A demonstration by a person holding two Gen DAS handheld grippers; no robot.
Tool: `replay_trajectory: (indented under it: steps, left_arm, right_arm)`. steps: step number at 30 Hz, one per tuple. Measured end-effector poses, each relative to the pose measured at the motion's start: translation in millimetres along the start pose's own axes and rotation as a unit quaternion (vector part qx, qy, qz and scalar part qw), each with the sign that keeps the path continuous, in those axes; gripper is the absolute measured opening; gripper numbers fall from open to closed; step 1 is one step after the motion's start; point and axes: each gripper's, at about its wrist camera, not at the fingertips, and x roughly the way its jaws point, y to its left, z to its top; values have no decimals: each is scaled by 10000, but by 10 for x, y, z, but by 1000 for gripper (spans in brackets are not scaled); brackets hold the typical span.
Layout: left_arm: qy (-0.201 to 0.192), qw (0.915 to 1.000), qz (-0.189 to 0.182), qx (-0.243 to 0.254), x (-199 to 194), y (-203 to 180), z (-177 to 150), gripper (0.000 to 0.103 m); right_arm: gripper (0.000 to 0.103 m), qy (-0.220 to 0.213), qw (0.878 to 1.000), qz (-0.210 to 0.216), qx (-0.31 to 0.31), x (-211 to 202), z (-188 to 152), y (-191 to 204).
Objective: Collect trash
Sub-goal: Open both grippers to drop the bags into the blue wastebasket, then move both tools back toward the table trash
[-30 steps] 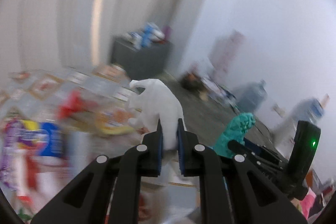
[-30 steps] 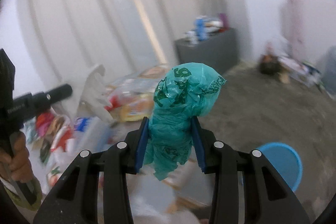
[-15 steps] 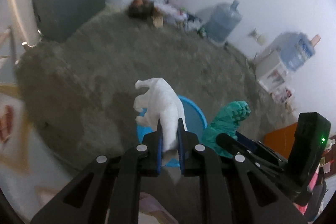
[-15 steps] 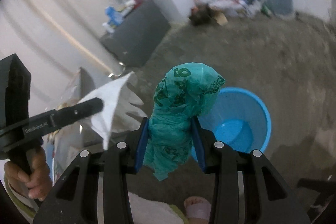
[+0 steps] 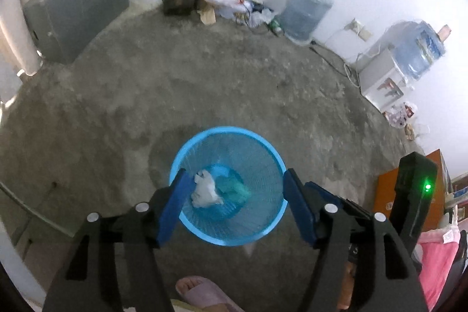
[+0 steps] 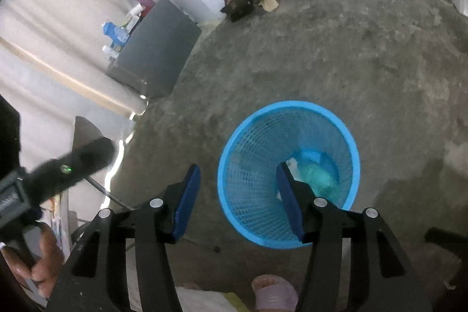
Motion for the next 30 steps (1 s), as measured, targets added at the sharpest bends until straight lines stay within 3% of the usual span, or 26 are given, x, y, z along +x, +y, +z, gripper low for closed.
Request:
replay_trajectory:
  steps: [5,9,10,12,14,16,19,23,30]
  left_arm:
    - [-386,9988,-238,-195,-365,81,-74,67]
    - [-644,9970,-307,-315,-765,202,-253,69]
    - [-689,9966,-305,-347,-831,207,-279,70]
    - [-785,9951,-340,-494,-1017,307,-382,87]
    - [-916,9928,-200,-742,-1224,437,-490,94]
    - [-1105,9896,-70,-915,-1396,533,-574,96]
    - [-1427,9834,133,-1113,-1722,720,-718,97]
    - [-1783,9721,428,-1461,-2158,1042,-968,97]
    - [-2058,9578,694,-1885,-2796,1556,-1504,97]
  right_arm:
    - [55,-269,9984,-7,-493,-176,-26,141]
    - [71,-687,9898,-141,-1241,-369,-56,471]
    - [73,-810,9854,-223,-1481,-420,-82,580]
    - [85,-1053,9748,-411,-1922,-516,-162,795]
    - [91,-1235,9654,-482,-2245,-584,-228,964]
    - [95,-1486,9520,-574,-2613,-664,-339,1179]
    - [95,-1681,9371,-578,-3004,-718,-480,1425]
    - [95,-1688,9293,-499,-3248,-735,-609,1701]
    - [95,-1618,9094,321,-3817,-814,-870,2224]
